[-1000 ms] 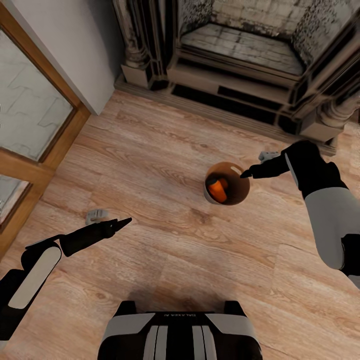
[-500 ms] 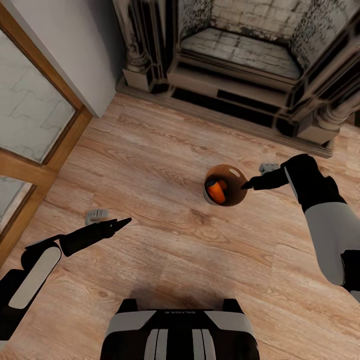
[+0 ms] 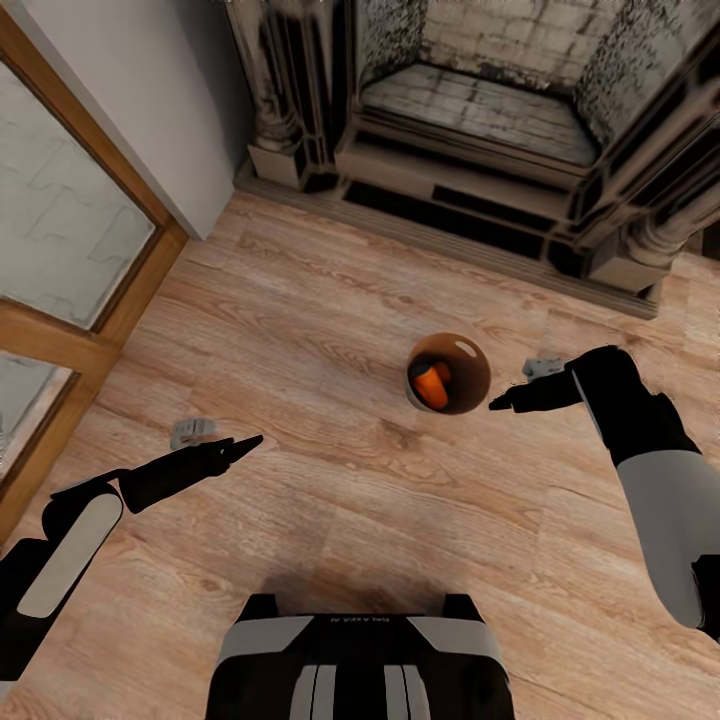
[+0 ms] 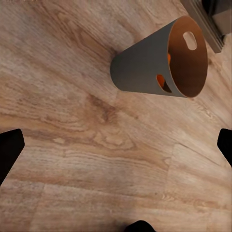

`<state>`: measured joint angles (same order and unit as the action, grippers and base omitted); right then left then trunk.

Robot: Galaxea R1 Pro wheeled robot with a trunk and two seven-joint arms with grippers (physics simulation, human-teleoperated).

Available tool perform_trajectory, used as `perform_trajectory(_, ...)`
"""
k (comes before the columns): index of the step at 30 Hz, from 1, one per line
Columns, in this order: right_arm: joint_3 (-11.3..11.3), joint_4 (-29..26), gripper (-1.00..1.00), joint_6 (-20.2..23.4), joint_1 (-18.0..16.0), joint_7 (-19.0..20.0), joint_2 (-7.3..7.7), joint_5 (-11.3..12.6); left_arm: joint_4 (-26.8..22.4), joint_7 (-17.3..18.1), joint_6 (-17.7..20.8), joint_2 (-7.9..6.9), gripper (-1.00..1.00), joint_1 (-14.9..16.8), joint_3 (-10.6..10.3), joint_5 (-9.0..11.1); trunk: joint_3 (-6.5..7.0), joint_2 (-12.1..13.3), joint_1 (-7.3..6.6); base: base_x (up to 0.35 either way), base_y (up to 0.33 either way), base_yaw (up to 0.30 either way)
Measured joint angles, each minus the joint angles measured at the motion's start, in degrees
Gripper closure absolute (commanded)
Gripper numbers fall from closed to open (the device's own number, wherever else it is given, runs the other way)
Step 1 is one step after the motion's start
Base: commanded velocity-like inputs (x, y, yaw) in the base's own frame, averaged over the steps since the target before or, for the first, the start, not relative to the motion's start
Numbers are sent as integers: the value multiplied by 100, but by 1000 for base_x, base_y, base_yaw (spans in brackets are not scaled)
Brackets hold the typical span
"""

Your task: Put the three can of soda from the living room inside the tash can in the kitchen.

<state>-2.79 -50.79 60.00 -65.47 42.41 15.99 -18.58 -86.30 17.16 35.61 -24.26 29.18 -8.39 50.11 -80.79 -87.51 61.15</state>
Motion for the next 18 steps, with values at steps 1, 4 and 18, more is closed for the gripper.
perform_trajectory(1, 0, -61, -100, 0, 66, 1, 2, 2, 2, 0, 0, 0, -100, 0, -1, 0, 18, 40, -22, 0, 0, 0)
perform_trajectory(4, 0, -285, -100, 0, 327, 3, 6, 3, 11, -2, -6, 0, -100, 0, -3, 0, 72, 160, -88, 0, 0, 0)
perform_trajectory(18, 111, -930, -100, 0, 1260, 21, 11, 3, 378, -17, -26, 8, -100, 0, 6, -158, 323, 722, -395, 0, 0, 0)
